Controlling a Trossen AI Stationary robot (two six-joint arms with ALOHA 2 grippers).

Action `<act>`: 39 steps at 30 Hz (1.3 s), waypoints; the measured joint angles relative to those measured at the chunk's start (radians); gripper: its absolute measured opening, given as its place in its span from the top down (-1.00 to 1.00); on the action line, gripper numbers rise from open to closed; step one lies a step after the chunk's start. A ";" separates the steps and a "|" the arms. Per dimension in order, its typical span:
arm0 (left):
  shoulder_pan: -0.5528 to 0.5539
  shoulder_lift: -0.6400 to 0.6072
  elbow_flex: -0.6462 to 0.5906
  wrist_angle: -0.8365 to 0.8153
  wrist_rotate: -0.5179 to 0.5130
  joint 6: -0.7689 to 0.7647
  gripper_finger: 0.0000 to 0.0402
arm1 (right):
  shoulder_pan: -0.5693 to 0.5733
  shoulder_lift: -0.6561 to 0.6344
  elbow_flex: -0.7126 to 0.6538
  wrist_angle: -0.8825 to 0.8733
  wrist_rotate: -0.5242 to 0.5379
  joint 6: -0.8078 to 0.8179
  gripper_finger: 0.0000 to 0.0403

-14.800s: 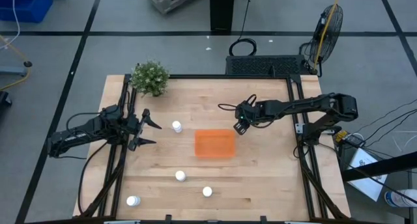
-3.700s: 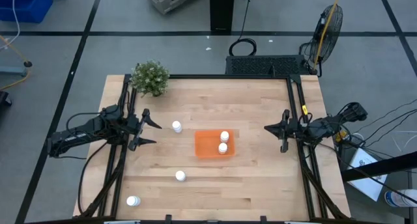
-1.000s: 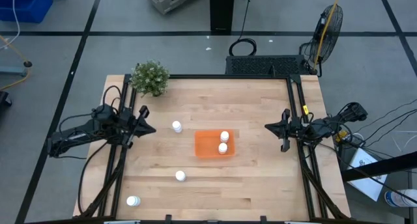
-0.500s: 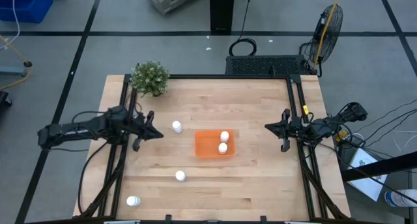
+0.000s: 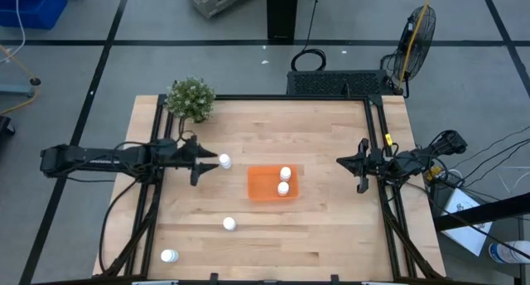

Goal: Pick and place pill bottles into a basket
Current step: Put the white medicine bottle into the orange bin

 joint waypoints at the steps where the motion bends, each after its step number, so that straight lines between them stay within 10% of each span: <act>1: 0.000 0.014 0.000 0.014 -0.021 0.001 -0.17 | 0.000 0.000 0.000 0.000 0.000 0.000 1.00; 11: 0.000 0.142 0.000 0.035 -0.135 0.026 -0.72 | 0.000 0.000 0.000 0.000 0.000 0.000 1.00; 39: 0.000 0.597 0.000 0.373 -0.191 0.025 -0.74 | 0.000 0.000 0.000 0.000 0.000 0.000 1.00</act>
